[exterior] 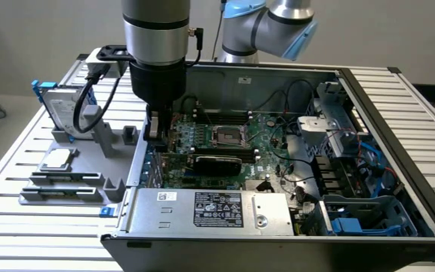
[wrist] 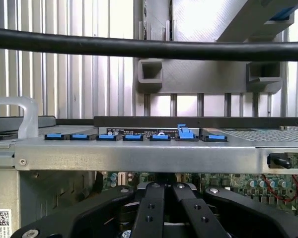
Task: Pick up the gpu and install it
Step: 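Press down on the gpu until it lock into place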
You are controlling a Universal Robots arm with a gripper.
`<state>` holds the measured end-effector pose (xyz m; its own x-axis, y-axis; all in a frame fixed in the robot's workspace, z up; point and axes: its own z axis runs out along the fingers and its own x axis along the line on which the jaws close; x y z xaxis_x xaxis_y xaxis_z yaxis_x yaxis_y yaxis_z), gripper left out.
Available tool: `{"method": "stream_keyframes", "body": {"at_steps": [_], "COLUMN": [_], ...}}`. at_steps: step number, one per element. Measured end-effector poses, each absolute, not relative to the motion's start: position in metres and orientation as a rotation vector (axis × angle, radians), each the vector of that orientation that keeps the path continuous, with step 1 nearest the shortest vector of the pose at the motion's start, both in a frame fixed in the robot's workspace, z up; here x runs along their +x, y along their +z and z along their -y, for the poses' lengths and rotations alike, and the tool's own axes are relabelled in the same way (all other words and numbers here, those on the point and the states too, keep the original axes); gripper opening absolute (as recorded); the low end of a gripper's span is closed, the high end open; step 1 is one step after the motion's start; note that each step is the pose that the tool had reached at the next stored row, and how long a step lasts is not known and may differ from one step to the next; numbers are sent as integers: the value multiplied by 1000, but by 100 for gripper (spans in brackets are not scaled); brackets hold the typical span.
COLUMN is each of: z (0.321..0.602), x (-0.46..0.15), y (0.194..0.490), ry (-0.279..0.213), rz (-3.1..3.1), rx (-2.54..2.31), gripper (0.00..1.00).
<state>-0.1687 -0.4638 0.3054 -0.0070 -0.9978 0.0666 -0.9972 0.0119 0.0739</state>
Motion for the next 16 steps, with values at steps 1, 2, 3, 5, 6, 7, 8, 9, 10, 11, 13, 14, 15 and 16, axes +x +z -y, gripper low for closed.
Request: {"method": "stream_keyframes", "body": {"at_steps": [1,2,3,5,6,7,8,9,10,11,13,14,15,16], "z": [464,463,463,463,463,462,462,462,462,461,460,460,460,459], "x": [-169,-169,-169,-169,-169,-169,-169,-169,-169,-169,-169,-169,-169,-169], "y": [305,305,305,305,305,305,305,305,305,305,305,305,305,305], "ry": [-9,-10,-11,-13,-15,-16,-18,-20,-22,-24,-27,-29,-31,-32], "rz": [2166,2170,2175,2183,2187,2190,2193,2196,2199,2202,2207,2209,2211,2214], "rx": [2137,2133,2129,2122,2119,2117,2116,2114,2112,2111,2109,2108,2107,2106], "gripper": [11,11,11,11,11,11,11,11,11,11,11,11,11,11]}}
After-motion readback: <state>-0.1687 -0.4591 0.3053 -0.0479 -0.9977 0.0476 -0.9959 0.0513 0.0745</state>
